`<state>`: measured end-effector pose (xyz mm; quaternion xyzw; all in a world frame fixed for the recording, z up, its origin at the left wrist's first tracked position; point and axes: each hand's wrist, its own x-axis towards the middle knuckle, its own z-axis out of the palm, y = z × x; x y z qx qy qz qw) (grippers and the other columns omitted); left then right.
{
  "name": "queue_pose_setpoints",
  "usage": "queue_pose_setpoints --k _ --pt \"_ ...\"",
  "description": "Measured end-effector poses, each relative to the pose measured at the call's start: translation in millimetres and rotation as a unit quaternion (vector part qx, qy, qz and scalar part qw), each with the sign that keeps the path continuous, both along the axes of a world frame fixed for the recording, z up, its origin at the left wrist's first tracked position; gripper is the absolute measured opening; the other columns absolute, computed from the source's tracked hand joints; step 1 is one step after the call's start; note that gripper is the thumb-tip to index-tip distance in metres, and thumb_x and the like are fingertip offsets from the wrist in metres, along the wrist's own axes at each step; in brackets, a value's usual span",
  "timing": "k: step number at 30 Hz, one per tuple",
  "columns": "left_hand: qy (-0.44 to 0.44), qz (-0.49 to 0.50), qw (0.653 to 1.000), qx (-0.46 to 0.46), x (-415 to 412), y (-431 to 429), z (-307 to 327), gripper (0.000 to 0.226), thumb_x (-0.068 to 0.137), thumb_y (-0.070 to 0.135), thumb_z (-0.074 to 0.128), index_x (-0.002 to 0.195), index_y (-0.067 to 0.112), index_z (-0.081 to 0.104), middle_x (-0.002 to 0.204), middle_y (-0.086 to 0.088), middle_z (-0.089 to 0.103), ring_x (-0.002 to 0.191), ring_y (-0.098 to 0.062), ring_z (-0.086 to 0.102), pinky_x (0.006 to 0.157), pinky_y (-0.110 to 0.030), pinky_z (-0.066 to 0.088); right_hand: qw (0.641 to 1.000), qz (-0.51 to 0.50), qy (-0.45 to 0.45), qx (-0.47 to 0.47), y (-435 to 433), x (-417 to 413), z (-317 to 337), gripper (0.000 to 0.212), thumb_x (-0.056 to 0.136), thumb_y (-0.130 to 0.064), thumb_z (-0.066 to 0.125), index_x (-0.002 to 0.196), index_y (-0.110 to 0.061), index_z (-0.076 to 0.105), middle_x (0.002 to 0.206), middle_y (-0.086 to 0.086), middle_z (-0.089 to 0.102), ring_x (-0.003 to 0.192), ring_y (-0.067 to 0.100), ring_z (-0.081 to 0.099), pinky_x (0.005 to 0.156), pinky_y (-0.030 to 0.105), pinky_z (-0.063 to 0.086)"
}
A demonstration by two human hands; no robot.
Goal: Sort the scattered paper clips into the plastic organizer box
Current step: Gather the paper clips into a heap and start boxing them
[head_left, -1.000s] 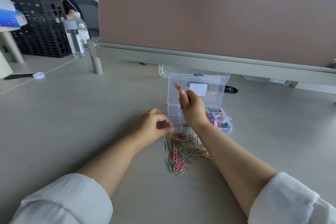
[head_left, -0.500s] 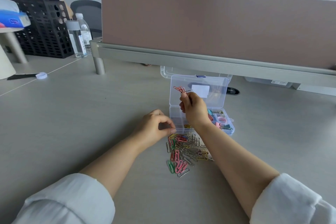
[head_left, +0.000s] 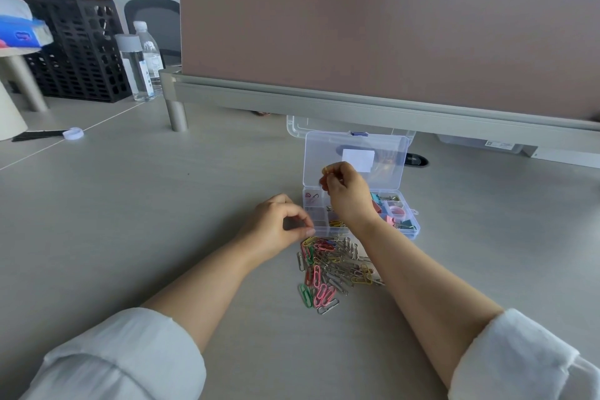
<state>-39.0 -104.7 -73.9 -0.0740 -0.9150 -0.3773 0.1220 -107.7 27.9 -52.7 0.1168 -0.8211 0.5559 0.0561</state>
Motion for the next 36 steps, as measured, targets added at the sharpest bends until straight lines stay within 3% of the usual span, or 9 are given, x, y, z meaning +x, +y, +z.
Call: queue_pose_setpoints --k 5,10,15,19,23,26,29,32,36 --pt "0.001 0.001 1.0 -0.003 0.8 0.2 0.7 0.01 0.073 0.023 0.075 0.081 0.018 0.073 0.074 0.012 0.047 0.082 -0.014 0.055 0.074 -0.027 0.041 1.0 0.013 0.005 0.013 0.6 2.4 1.5 0.026 0.087 0.0 0.035 0.099 -0.009 0.056 0.096 0.006 0.06 0.087 0.019 0.054 0.062 0.017 0.041" --pt "-0.003 0.001 1.0 0.0 0.9 -0.6 -0.3 0.009 0.073 0.023 0.075 0.08 0.018 0.073 0.075 0.012 0.048 0.081 -0.013 0.053 0.072 -0.023 0.038 0.999 0.01 -0.019 -0.04 0.6 1.0 2.8 0.028 0.086 0.002 0.029 0.091 -0.012 0.053 0.095 0.007 0.062 0.1 0.028 0.06 0.082 0.035 0.048" --pt "-0.001 0.004 1.0 -0.002 1.3 0.0 -0.5 0.009 0.075 0.021 0.074 0.082 0.017 0.073 0.084 0.002 0.054 0.082 -0.014 0.056 0.068 -0.021 0.039 0.996 0.004 -0.015 -0.093 3.0 -0.5 10.1 0.03 0.085 0.004 0.026 0.091 -0.008 0.053 0.092 0.01 0.062 0.097 0.031 0.062 0.089 0.04 0.048" --pt "0.002 0.005 1.0 -0.024 3.5 1.6 -0.5 0.01 0.078 0.022 0.071 0.086 0.017 0.073 0.09 -0.001 0.056 0.085 -0.016 0.058 0.072 -0.025 0.041 0.996 0.007 -0.004 -0.089 11.2 -1.2 15.3 0.03 0.084 0.006 0.025 0.093 -0.008 0.05 0.092 0.012 0.062 0.087 0.027 0.061 0.079 0.032 0.048" --pt "0.017 0.003 0.998 -0.057 6.9 2.7 0.7 0.015 0.08 0.022 0.068 0.094 0.016 0.071 0.088 0.003 0.054 0.084 -0.014 0.056 0.071 -0.023 0.039 0.999 0.041 0.005 -0.027 26.4 9.3 17.6 0.026 0.086 0.005 0.031 0.09 -0.011 0.052 0.085 0.009 0.064 0.071 0.019 0.059 0.063 0.021 0.044" --pt "0.031 0.012 0.996 -0.084 13.7 2.1 2.4 0.016 0.079 0.023 0.068 0.091 0.018 0.058 0.086 0.004 0.055 0.083 -0.017 0.057 0.076 -0.031 0.046 0.996 0.077 0.024 0.045 48.0 24.6 18.1 0.025 0.085 0.003 0.039 0.084 -0.015 0.056 0.072 0.001 0.063 0.064 0.015 0.058 0.063 0.022 0.047" --pt "0.029 0.019 0.993 -0.114 23.9 0.5 3.0 0.023 0.08 0.026 0.066 0.082 0.022 0.044 0.086 0.005 0.053 0.083 -0.018 0.057 0.075 -0.033 0.047 0.981 0.085 0.07 0.162 76.3 39.9 14.2 0.018 0.082 0.0 0.049 0.08 -0.013 0.061 0.072 0.004 0.064 0.067 0.019 0.058 0.067 0.025 0.047" --pt "0.02 0.001 0.989 -0.15 31.2 -2.8 2.6 0.019 0.081 0.034 0.064 0.087 0.018 0.056 0.092 0.007 0.051 0.092 -0.018 0.058 0.083 -0.035 0.049 0.957 0.063 0.113 0.259 107.5 52.0 5.0 0.011 0.082 -0.005 0.057 0.078 -0.003 0.067 0.072 0.011 0.065 0.066 0.021 0.053 0.062 0.02 0.04" --pt "0.002 -0.027 0.986 -0.167 40.5 -6.7 2.6 0.044 0.074 0.045 0.049 0.103 0.015 0.063 0.109 0.003 0.061 0.105 -0.016 0.057 0.093 -0.035 0.047 0.95 0.056 0.115 0.285 138.3 62.8 -8.0 0.019 0.083 -0.004 0.057 0.09 -0.009 0.073 0.092 0.008 0.073 0.078 0.019 0.063 0.067 0.006 0.041"
